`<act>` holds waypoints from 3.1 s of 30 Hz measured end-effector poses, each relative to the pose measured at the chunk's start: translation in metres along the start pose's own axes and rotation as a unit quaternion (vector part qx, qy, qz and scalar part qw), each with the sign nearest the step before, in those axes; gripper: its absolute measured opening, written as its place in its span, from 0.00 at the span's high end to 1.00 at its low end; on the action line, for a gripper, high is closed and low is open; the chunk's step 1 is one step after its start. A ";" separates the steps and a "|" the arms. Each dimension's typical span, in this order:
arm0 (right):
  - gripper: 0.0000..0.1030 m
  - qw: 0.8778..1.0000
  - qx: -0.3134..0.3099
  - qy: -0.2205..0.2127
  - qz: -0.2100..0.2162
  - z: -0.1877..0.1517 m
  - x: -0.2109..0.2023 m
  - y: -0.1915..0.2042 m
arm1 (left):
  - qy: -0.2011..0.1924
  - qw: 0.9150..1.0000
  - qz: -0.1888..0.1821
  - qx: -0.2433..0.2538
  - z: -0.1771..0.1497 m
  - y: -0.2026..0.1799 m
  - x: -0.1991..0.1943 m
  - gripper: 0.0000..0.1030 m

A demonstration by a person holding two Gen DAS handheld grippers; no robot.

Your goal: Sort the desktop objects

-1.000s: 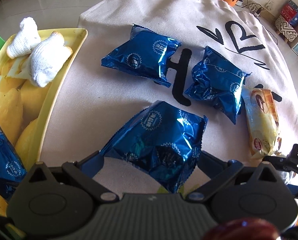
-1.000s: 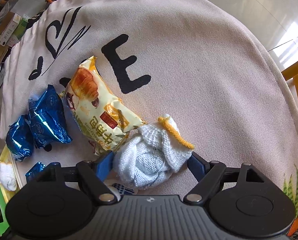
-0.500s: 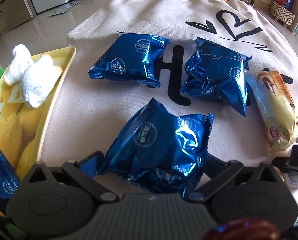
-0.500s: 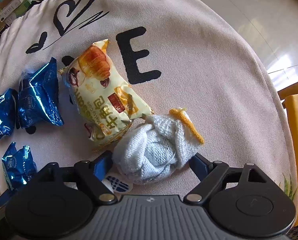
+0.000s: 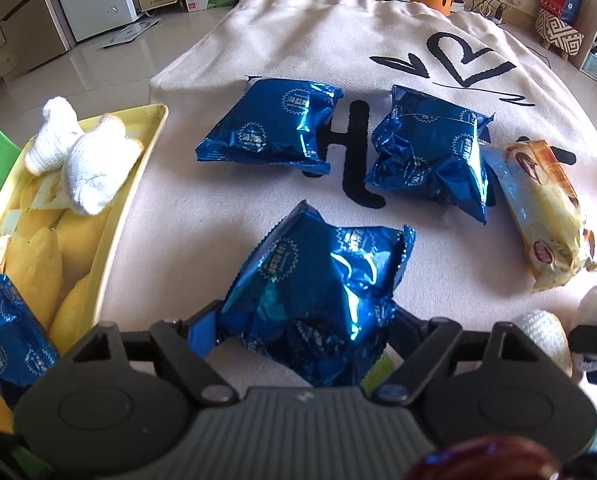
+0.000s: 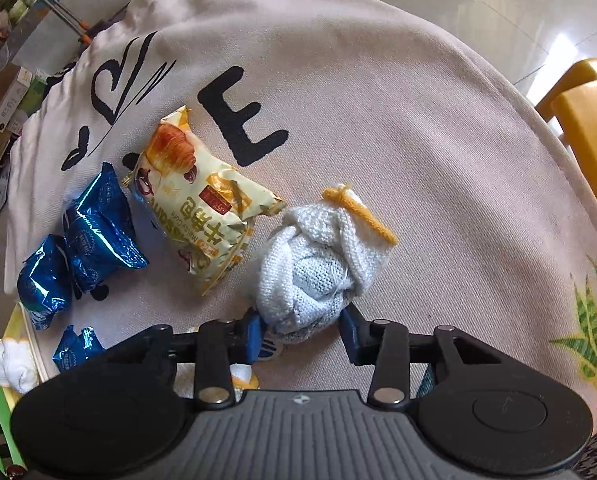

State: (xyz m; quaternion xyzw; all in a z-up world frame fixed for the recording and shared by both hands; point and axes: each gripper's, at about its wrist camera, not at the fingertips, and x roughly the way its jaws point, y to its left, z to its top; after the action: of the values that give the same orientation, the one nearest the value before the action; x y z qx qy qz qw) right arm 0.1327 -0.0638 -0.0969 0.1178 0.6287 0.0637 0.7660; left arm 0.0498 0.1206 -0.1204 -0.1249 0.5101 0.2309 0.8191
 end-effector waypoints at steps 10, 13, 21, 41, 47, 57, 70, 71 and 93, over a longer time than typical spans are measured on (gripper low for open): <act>0.70 1.000 -0.020 -0.024 0.003 -0.049 -0.021 -0.019 | 0.009 1.000 -0.012 -0.007 -0.041 0.022 -0.041 0.20; 0.70 0.999 -0.025 -0.027 -0.003 -0.067 -0.026 -0.026 | 0.012 1.000 -0.023 -0.001 -0.056 0.022 -0.052 0.20; 0.70 0.998 -0.045 -0.035 -0.008 -0.096 -0.036 -0.037 | 0.016 0.999 -0.050 0.012 -0.080 0.019 -0.067 0.20; 0.70 0.985 -0.068 -0.081 0.136 -0.121 -0.073 -0.042 | -0.025 0.995 -0.097 -0.028 -0.077 0.043 -0.099 0.20; 0.70 0.982 -0.057 -0.087 0.158 -0.121 -0.077 -0.046 | -0.029 0.992 -0.113 -0.042 -0.075 0.046 -0.102 0.20; 0.41 0.988 0.048 -0.112 0.097 -0.078 -0.065 -0.063 | -0.022 0.991 -0.114 -0.062 -0.070 0.045 -0.097 0.20; 0.30 0.988 0.080 -0.109 0.073 -0.022 -0.021 -0.041 | -0.017 0.992 -0.107 -0.062 -0.067 0.036 -0.089 0.20; 0.30 0.988 0.078 -0.111 0.071 -0.020 -0.018 -0.040 | -0.016 0.992 -0.106 -0.062 -0.067 0.036 -0.088 0.20; 0.50 0.977 -0.057 -0.190 0.083 -0.094 -0.098 -0.030 | -0.025 0.993 -0.113 -0.038 -0.075 0.034 -0.099 0.20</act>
State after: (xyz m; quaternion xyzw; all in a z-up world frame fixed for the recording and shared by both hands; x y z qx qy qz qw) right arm 0.0192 -0.1078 -0.0291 0.1357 0.4553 0.1398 0.8688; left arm -0.0626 0.0921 -0.0649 -0.2066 0.4632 0.1589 0.8471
